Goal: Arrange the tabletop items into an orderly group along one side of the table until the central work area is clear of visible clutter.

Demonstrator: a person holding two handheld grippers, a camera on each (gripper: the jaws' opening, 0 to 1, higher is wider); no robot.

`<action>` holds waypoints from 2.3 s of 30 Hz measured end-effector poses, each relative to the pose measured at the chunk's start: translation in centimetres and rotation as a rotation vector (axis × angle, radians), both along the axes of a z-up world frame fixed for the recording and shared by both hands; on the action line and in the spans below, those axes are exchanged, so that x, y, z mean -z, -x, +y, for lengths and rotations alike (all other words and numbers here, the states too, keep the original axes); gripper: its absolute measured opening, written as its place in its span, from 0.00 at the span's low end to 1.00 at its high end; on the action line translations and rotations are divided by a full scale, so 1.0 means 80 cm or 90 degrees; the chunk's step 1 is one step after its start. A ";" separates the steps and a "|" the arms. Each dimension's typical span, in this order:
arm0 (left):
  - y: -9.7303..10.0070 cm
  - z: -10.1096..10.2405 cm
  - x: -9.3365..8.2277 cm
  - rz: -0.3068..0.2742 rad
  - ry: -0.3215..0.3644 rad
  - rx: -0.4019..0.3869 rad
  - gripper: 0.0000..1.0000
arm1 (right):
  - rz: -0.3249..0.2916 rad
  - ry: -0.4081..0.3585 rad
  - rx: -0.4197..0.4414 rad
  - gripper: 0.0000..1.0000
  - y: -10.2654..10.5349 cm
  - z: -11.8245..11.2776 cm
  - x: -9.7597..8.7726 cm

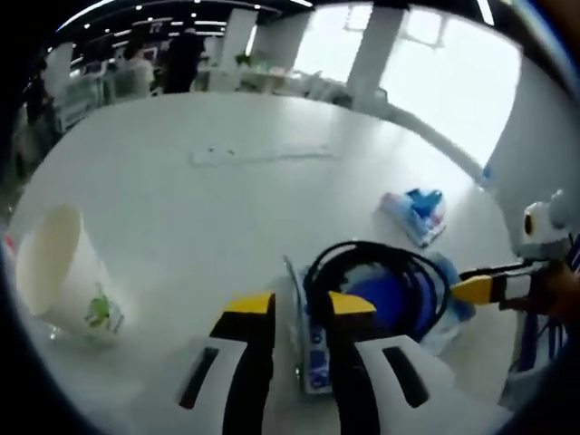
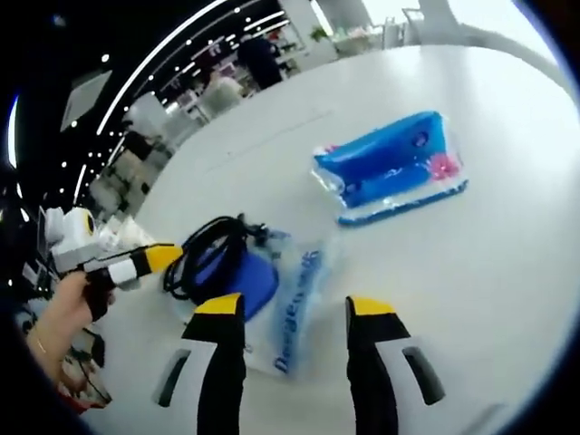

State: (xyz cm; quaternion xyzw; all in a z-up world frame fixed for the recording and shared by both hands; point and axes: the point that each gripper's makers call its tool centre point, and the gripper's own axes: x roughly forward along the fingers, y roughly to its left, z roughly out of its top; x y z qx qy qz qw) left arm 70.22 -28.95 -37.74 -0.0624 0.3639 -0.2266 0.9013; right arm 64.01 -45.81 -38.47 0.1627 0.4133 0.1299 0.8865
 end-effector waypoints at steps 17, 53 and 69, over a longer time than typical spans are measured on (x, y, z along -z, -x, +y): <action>-0.010 -0.004 -0.010 -0.068 -0.090 0.024 0.00 | -0.015 0.054 -0.038 0.04 -0.008 -0.002 0.002; -0.010 0.062 -0.053 -0.095 -0.062 -0.131 0.00 | -0.149 0.222 -0.175 0.01 -0.101 0.053 -0.037; -0.034 0.072 -0.031 -0.086 -0.133 -0.144 0.00 | -0.142 0.209 -0.195 0.01 -0.130 0.063 -0.012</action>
